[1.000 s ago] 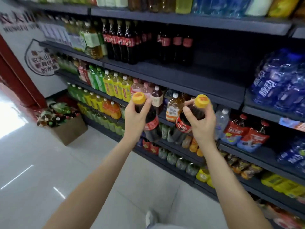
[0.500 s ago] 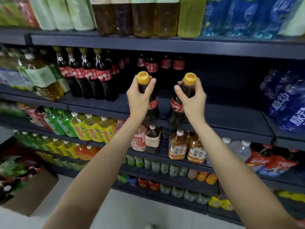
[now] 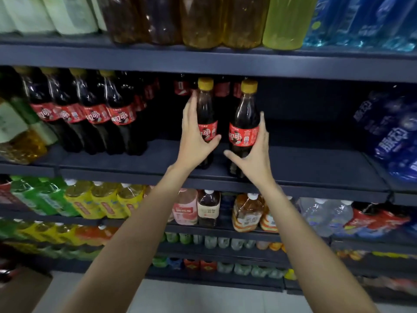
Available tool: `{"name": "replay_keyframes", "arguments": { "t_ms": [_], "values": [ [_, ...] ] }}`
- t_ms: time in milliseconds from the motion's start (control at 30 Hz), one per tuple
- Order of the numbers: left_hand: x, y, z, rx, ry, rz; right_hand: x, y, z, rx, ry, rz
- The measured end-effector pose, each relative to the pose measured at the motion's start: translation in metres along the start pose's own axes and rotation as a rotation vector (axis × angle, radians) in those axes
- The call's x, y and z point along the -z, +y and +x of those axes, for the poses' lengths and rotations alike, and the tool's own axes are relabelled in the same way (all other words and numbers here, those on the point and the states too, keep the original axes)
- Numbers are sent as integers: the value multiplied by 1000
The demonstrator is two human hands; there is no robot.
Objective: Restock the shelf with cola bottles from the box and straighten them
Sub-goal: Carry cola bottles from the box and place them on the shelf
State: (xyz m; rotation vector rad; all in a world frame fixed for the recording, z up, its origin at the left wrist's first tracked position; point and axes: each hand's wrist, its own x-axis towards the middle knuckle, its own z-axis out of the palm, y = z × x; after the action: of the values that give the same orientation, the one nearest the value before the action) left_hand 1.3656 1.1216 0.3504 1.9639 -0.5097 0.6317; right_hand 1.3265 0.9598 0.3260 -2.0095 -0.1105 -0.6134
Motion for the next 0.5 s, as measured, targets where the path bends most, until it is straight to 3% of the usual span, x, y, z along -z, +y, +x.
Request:
{"name": "replay_keyframes", "arguments": {
  "t_ms": [67, 200, 400, 500],
  "values": [
    [3, -7, 0, -31, 52, 48, -4, 14, -9, -25, 13, 13],
    [10, -7, 7, 111, 113, 138, -15, 11, 15, -55, 45, 9],
    [9, -25, 18, 230, 268, -33, -51, 17, 86, -196, 53, 53],
    [3, -36, 31, 251, 270, -43, -63, 26, 109, -191, 69, 69]
  ]
}}
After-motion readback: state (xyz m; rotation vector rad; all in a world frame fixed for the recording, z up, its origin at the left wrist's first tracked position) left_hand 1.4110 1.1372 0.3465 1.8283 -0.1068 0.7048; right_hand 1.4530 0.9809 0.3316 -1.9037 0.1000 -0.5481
